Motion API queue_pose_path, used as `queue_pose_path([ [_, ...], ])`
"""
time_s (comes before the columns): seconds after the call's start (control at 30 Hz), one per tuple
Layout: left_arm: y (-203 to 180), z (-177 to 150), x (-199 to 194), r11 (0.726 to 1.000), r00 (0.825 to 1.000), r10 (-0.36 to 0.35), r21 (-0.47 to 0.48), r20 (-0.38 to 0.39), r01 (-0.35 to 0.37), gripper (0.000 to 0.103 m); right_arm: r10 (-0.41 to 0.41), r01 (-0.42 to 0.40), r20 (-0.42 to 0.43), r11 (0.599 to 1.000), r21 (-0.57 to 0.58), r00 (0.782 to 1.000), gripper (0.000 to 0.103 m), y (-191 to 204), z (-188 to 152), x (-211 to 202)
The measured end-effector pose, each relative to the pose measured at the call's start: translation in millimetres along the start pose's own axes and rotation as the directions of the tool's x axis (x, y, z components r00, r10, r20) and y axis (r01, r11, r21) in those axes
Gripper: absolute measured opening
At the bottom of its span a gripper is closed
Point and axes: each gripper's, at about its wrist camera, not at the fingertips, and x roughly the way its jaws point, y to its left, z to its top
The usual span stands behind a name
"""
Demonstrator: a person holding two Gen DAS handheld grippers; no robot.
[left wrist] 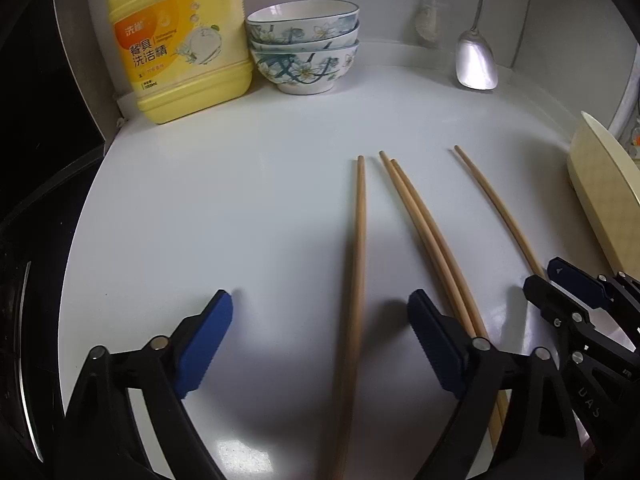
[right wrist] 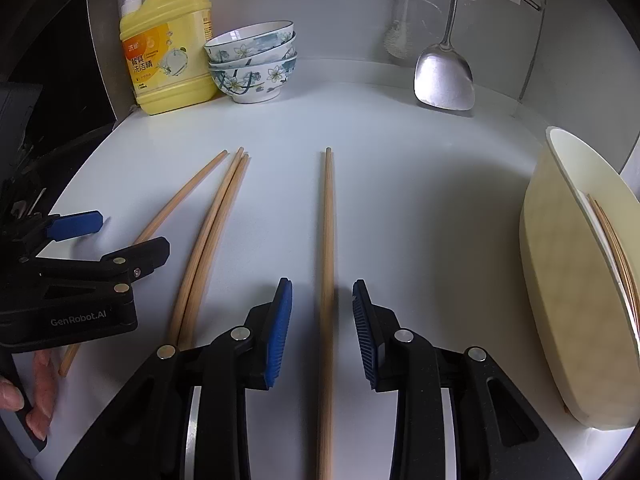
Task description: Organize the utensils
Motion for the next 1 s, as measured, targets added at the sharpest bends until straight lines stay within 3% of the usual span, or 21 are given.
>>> queue_pose_path([
  [0.03,-2,0,-1,1.000,1.000,-0.007,0.006,0.002,0.007,0.075,0.004,-0.004,0.000,1.000,-0.007,1.000,0.029,1,0,0],
  [0.13,-12,0,-5,0.999,0.999,-0.032,0.040,0.010,0.032,0.051,0.014,-0.014,-0.001,1.000,-0.018,1.000,0.022,4,1,0],
  [0.2,-19,0,-7,0.997,0.999,-0.048,0.064,0.013,0.047,0.023,0.008,-0.008,0.001,1.000,-0.026,1.000,0.014,5,1,0],
  [0.27,-26,-1,-8,0.995,0.999,-0.052,0.086,0.014,0.050,0.007,0.000,0.000,0.001,0.999,-0.036,1.000,0.007,7,1,0],
  [0.43,-33,-3,-11,0.993,1.000,-0.002,0.117,0.009,0.001,0.007,0.000,0.000,0.000,1.000,-0.015,1.000,0.006,5,0,-1],
  [0.63,-20,-2,-19,0.995,0.995,-0.076,0.057,-0.064,0.080,0.007,0.046,-0.044,-0.023,0.994,0.100,0.999,0.006,-10,0,-11],
  [1.0,-17,23,-86,0.987,0.987,-0.155,0.044,-0.049,0.157,0.007,0.069,-0.069,0.006,0.984,0.163,0.998,0.006,-10,17,-81],
])
